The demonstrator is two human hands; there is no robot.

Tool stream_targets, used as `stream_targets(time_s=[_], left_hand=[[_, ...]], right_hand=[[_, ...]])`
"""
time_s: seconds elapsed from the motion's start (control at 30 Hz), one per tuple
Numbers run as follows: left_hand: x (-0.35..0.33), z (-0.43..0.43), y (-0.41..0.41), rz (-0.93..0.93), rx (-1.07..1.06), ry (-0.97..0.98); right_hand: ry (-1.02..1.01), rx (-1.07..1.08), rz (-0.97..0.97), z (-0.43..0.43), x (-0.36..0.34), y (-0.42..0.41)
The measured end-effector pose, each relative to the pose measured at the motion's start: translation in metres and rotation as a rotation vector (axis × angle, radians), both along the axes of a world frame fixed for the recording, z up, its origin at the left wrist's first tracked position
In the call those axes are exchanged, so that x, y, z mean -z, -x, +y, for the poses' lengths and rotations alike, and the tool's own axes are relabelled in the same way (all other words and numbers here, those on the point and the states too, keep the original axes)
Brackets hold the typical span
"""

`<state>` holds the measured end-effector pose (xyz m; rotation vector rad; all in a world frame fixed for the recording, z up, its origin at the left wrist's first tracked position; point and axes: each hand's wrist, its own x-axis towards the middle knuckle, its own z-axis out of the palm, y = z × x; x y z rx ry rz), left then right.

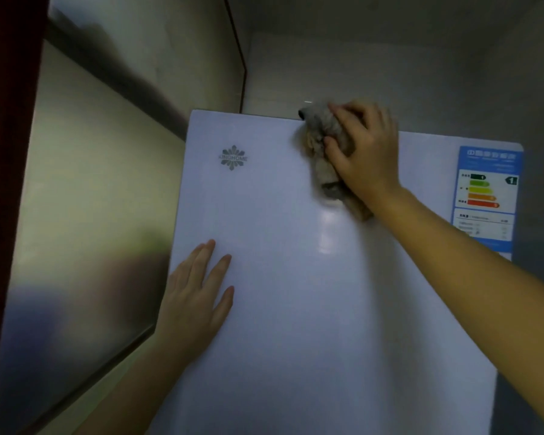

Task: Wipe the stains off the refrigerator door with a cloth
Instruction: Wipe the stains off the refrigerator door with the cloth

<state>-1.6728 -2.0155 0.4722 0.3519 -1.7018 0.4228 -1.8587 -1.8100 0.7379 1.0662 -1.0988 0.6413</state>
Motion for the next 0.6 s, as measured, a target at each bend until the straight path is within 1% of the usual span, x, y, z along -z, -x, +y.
stream_targets(time_s=[0.07, 0.13, 0.2, 0.3, 0.37, 0.4, 0.47, 0.53, 0.6], left_hand=[[-0.001, 0.005, 0.001, 0.004, -0.003, -0.026], [-0.002, 0.013, 0.005, 0.015, -0.003, -0.043], [-0.004, 0.022, 0.012, 0.029, 0.021, -0.039], [-0.011, 0.04, 0.026, 0.041, 0.067, -0.004], [-0.014, 0.052, 0.035, 0.022, 0.074, 0.015], [-0.015, 0.057, 0.039, 0.013, 0.079, 0.022], [-0.017, 0.062, 0.046, 0.007, 0.078, 0.026], [-0.016, 0.064, 0.049, -0.001, 0.057, 0.02], [-0.014, 0.063, 0.05, -0.009, 0.04, 0.013]], right_hand=[[0.005, -0.012, -0.023, -0.001, 0.005, -0.001], [-0.047, -0.017, 0.012, -0.002, 0.022, -0.004], [-0.152, -0.013, 0.114, -0.001, 0.047, -0.003], [-0.38, 0.003, 0.352, 0.009, 0.089, 0.005], [-0.484, 0.014, 0.444, 0.02, 0.104, 0.015], [-0.492, 0.014, 0.451, 0.027, 0.104, 0.02], [-0.434, 0.018, 0.406, 0.042, 0.09, 0.031], [-0.318, 0.022, 0.31, 0.059, 0.065, 0.044], [-0.185, 0.01, 0.172, 0.077, 0.036, 0.055]])
